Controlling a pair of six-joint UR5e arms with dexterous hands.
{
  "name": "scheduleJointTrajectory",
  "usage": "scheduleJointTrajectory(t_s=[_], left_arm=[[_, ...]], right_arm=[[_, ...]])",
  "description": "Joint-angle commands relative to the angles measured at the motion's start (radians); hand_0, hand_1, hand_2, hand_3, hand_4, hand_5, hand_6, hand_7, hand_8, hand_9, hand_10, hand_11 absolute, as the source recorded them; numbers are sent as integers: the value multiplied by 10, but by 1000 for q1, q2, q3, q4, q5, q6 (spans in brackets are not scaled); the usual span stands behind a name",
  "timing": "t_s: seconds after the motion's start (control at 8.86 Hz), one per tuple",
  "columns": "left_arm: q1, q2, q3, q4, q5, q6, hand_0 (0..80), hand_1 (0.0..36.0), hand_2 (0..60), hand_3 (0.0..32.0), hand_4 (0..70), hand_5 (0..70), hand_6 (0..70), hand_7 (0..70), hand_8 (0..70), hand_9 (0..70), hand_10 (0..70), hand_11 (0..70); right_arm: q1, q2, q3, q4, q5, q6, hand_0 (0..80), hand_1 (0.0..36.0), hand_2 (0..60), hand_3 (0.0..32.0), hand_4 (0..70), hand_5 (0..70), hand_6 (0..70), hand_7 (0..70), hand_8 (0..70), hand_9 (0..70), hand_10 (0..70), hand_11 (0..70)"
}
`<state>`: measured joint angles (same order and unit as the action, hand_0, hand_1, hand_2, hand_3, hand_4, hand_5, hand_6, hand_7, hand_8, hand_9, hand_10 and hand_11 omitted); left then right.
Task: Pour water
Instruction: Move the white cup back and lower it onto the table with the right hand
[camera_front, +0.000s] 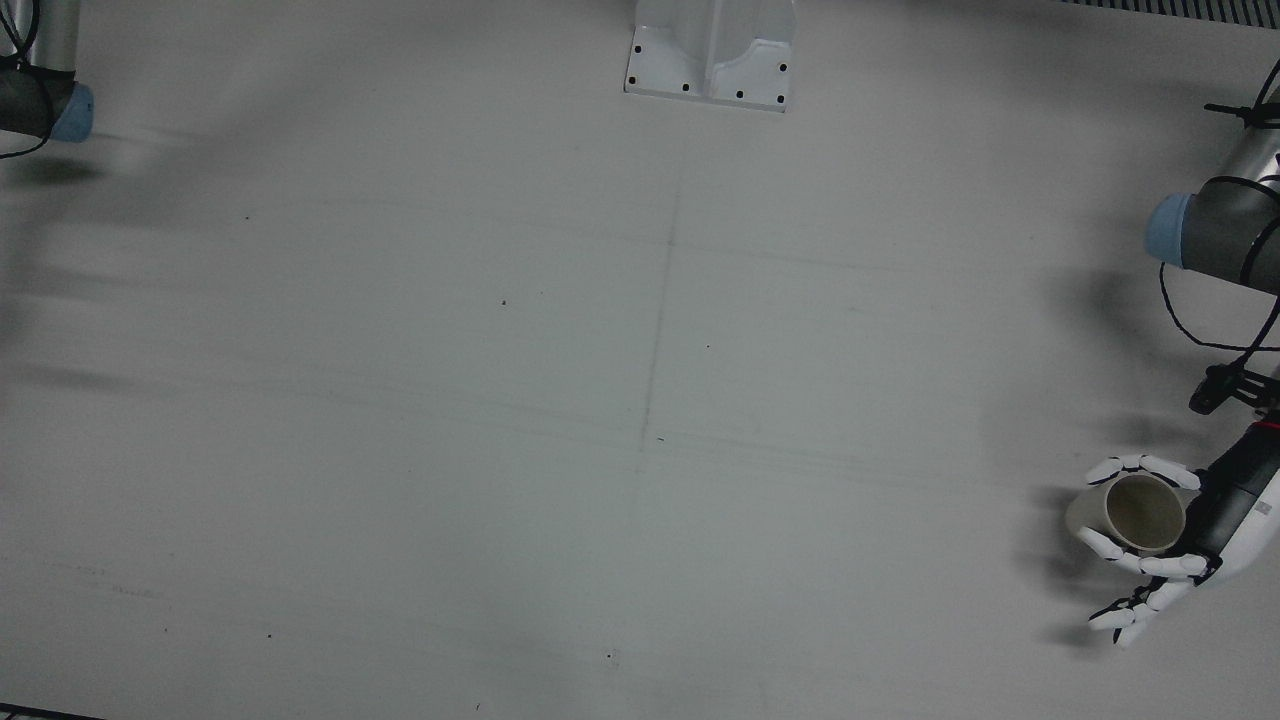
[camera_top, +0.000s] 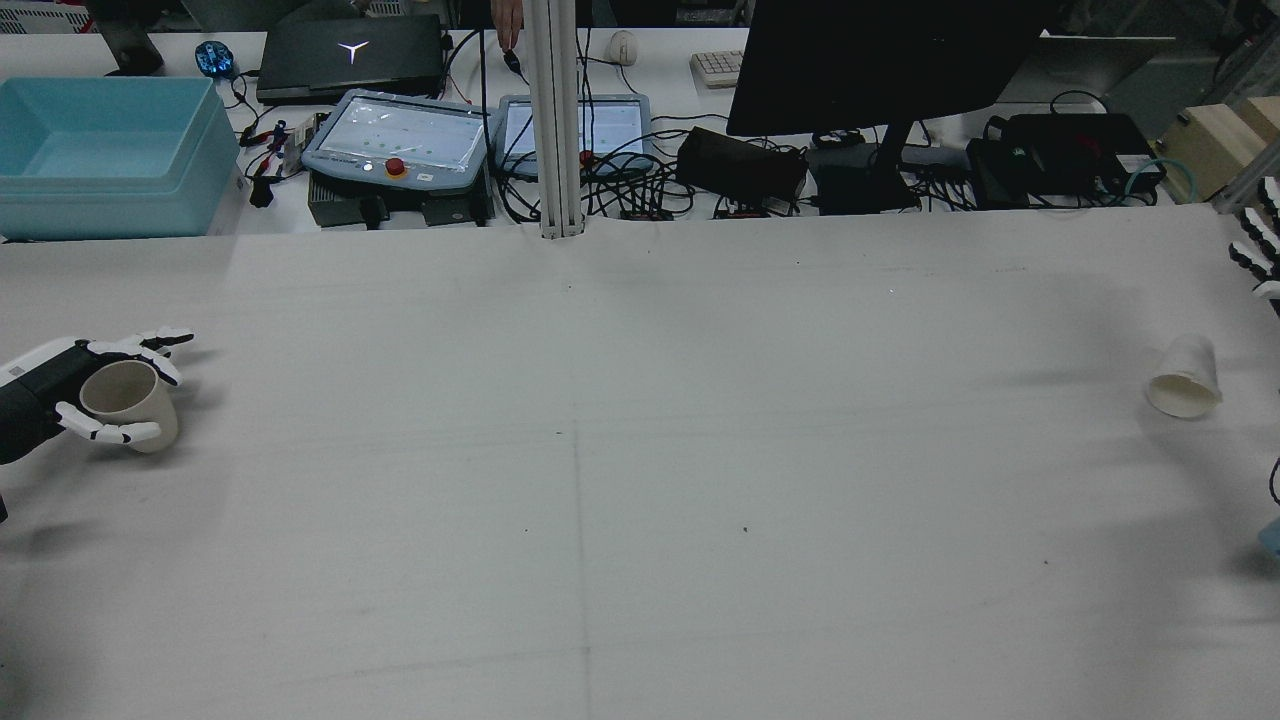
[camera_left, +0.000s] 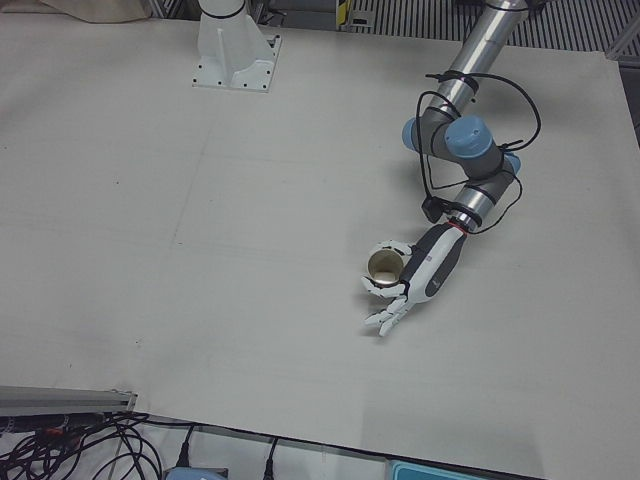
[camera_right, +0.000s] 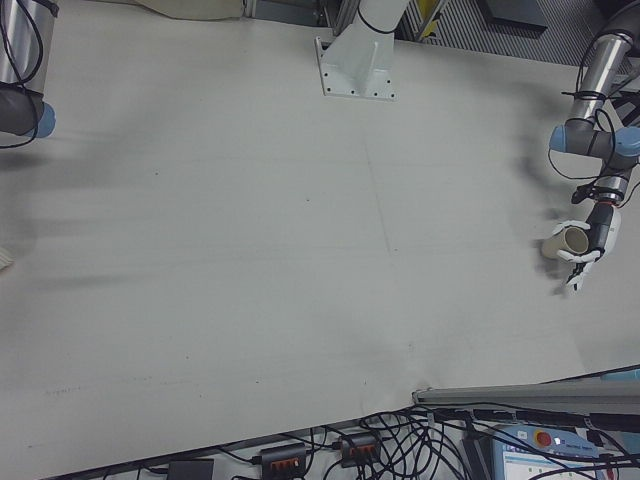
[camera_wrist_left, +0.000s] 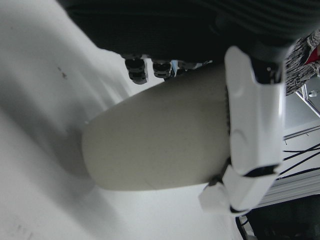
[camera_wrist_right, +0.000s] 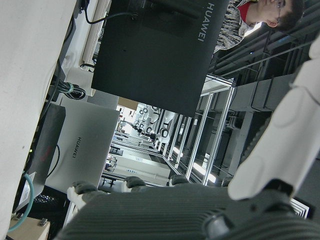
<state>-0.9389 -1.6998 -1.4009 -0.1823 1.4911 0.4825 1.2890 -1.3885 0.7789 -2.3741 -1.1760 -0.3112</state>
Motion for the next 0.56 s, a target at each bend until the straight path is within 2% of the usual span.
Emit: scheduleJointTrajectory(t_s=[0.0,0.11,0.34,0.45], left_arm=[[0,-4,0,-2,0,2,477,56,0,0,308,519,34,81,72,2,0,0],[0,-6,2,-2,0,2,444,11,0,68,56,0,0,21,79,0,0,0],[-1,-8,-4,-2,0,-5,446,13,0,88,43,0,0,19,77,0,0,0],[-1,-8,-9,-2,0,-10,433,8,0,84,29,0,0,21,73,0,0,0]], right_arm=[[6,0,2,0,-5,-2,473,74,0,320,0,23,0,0,0,0,0,0],[6,2,2,0,-7,-5,482,95,0,320,0,30,0,6,0,0,0,0],[3,8,2,-2,-7,-8,481,95,0,320,0,30,0,8,0,0,0,0],[1,9,2,-2,-7,-9,481,95,0,320,0,30,0,11,0,0,0,0]])
